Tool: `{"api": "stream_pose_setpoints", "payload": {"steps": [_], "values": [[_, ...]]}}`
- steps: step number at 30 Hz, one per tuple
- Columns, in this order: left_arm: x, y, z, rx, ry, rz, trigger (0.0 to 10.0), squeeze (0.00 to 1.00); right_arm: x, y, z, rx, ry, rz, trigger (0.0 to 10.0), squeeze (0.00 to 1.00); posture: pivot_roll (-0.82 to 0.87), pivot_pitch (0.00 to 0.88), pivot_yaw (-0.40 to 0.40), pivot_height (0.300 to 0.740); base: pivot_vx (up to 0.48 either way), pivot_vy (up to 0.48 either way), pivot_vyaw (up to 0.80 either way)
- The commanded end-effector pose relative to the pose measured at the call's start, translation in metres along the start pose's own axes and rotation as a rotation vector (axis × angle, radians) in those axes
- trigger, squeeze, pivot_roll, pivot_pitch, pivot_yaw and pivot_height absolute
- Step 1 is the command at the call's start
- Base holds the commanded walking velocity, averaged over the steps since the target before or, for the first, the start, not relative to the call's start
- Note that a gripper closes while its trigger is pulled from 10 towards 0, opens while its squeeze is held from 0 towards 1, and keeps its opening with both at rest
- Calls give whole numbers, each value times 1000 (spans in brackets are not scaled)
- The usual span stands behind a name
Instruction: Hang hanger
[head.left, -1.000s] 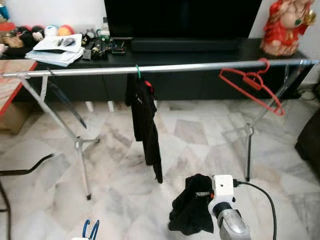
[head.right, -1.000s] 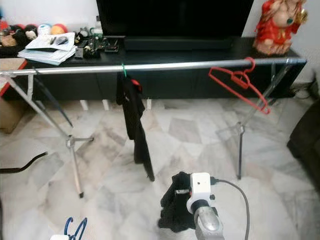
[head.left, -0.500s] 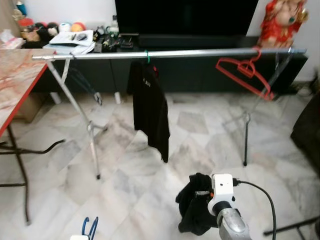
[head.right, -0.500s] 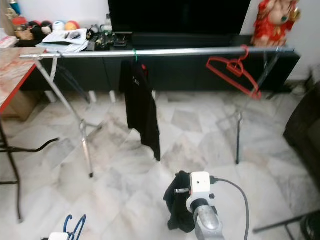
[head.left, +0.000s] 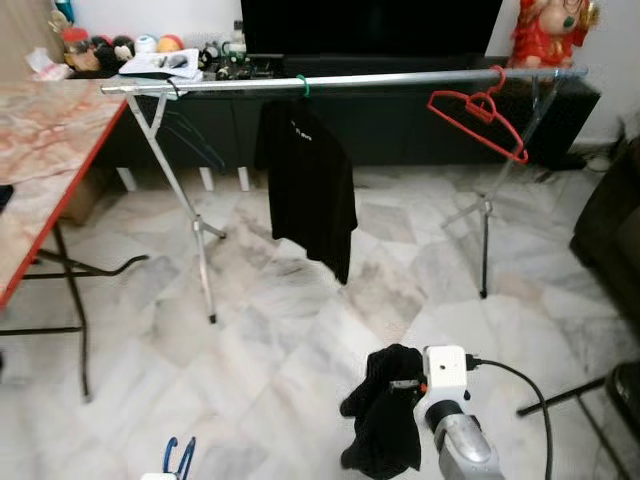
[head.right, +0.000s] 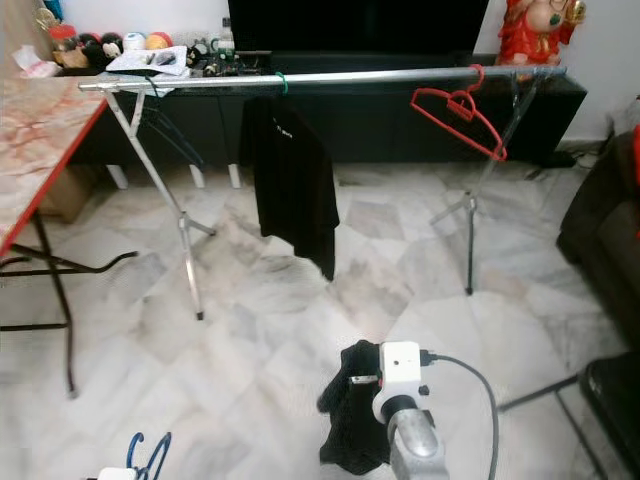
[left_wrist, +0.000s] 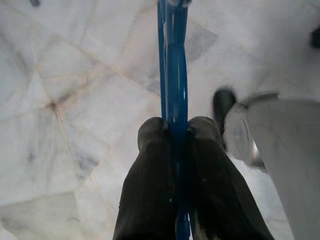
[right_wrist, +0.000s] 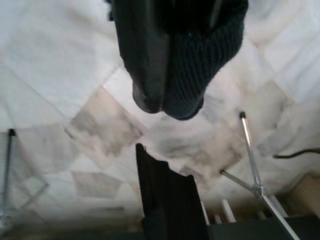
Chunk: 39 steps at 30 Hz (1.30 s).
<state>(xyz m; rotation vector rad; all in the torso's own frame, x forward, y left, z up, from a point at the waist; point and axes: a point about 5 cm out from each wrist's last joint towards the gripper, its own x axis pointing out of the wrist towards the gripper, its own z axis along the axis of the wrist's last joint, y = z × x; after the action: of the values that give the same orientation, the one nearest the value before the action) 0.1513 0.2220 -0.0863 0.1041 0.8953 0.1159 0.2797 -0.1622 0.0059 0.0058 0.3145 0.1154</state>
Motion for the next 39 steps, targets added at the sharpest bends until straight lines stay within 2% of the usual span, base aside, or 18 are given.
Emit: {"api": "stream_pose_setpoints", "payload": {"steps": [1,10,18,20,21,22,25,26,27,29,30,34,39], "values": [[0,3,-1,9,11,6,10000,0,3,3,7,4,-32,5,10000,0,-14,95,10,740,0,0,0],[3,6,20,8,-101,-5,10000,0,4,2,8,-3,-29,4,10000,0,-13,101,5,740,0,0,0],[6,6,69,49,-310,-57,10000,0,12,-3,18,-37,-26,-12,10000,0,-16,109,1,740,0,0,0],[5,-1,104,115,-437,-137,10000,0,18,-9,26,-81,-12,-39,10000,0,-11,111,-2,740,0,0,0],[5,-1,104,115,-437,-137,10000,0,18,-9,26,-81,-12,-39,10000,0,-11,111,-2,740,0,0,0],[3,-8,120,175,-482,-223,10000,0,22,-14,31,-123,-1,-65,10000,0,-9,111,-2,740,0,0,0],[-2,-22,141,313,-497,-425,10000,0,28,-21,38,-191,34,-118,10000,0,-8,111,-2,740,0,0,0],[-2,-22,141,313,-497,-425,10000,0,28,-21,38,-191,34,-118,10000,0,-8,111,-2,740,0,0,0],[-3,-24,143,371,-477,-471,10000,0,29,-21,40,-204,46,-128,10000,0,-7,109,-2,740,0,0,0],[-7,-28,144,552,-402,-614,10000,0,34,-22,46,-223,60,-142,10000,0,-6,109,-2,740,0,0,0],[-7,-28,144,552,-402,-614,10000,0,34,-22,46,-223,60,-142,10000,0,-6,109,-2,740,0,0,0],[-18,-31,147,736,-273,-821,10000,0,39,-21,58,-223,48,-157,10000,0,-4,111,0,740,0,0,0],[-30,-49,161,784,-301,-936,10000,0,43,-21,67,-219,29,-163,10000,0,-3,110,0,740,0,0,0]]}}
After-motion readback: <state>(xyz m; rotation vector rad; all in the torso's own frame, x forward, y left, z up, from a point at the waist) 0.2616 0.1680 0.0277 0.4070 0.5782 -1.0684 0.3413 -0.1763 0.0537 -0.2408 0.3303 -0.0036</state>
